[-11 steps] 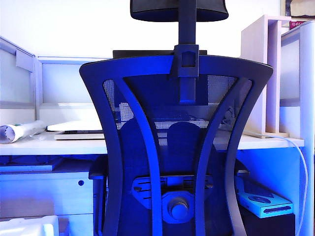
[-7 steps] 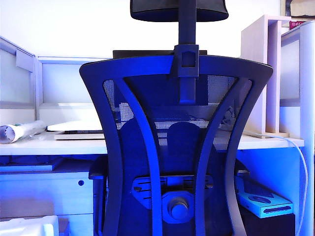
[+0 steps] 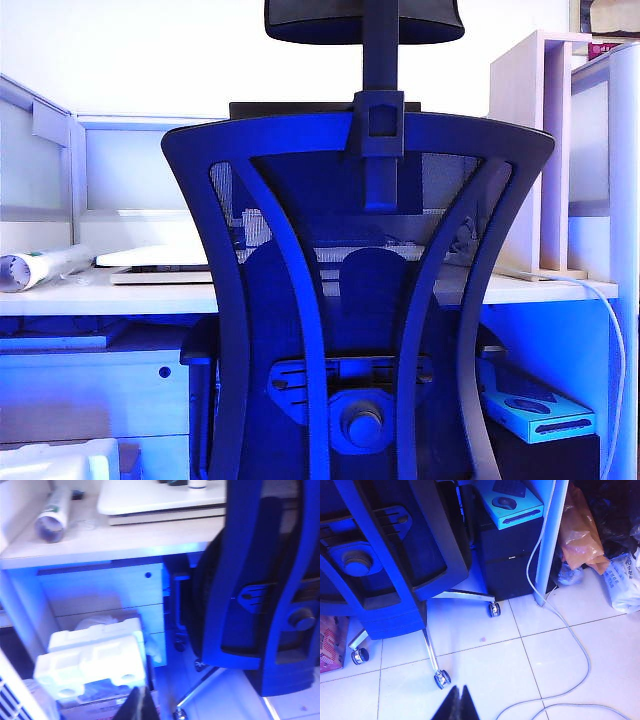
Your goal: Pull out the black chair under the table.
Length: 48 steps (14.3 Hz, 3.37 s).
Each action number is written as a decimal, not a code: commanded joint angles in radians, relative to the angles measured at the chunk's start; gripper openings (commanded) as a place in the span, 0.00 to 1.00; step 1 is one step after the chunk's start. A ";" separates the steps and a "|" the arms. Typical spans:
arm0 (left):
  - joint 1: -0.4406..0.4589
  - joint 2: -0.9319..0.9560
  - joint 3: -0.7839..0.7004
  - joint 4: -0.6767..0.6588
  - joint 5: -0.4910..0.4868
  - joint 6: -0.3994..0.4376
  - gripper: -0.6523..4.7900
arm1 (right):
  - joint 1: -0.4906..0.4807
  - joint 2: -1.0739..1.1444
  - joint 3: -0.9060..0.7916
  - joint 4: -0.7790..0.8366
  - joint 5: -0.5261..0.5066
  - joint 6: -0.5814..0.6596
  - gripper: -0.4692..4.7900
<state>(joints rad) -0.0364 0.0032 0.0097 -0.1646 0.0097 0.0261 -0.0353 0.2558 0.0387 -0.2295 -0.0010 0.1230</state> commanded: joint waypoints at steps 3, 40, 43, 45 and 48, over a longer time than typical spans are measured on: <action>0.001 0.000 -0.001 0.208 0.420 -0.074 0.11 | 0.001 -0.001 0.005 0.262 -0.256 0.040 0.09; 0.001 0.000 -0.001 0.436 0.578 -0.229 0.11 | 0.442 1.315 1.227 0.605 -0.263 0.201 0.53; 0.001 0.000 -0.001 0.435 0.578 -0.228 0.11 | 0.443 1.309 1.227 0.598 -0.298 0.195 0.08; 0.001 0.000 -0.001 0.435 0.578 -0.225 0.11 | 0.443 1.286 1.227 0.578 -0.297 0.192 0.08; 0.001 0.000 -0.001 0.436 0.579 -0.225 0.11 | 0.443 1.219 1.226 0.509 -0.289 0.159 0.08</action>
<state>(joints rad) -0.0364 0.0032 0.0086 0.2581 0.5858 -0.1997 0.4026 1.5208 1.2556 0.2653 -0.2802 0.1818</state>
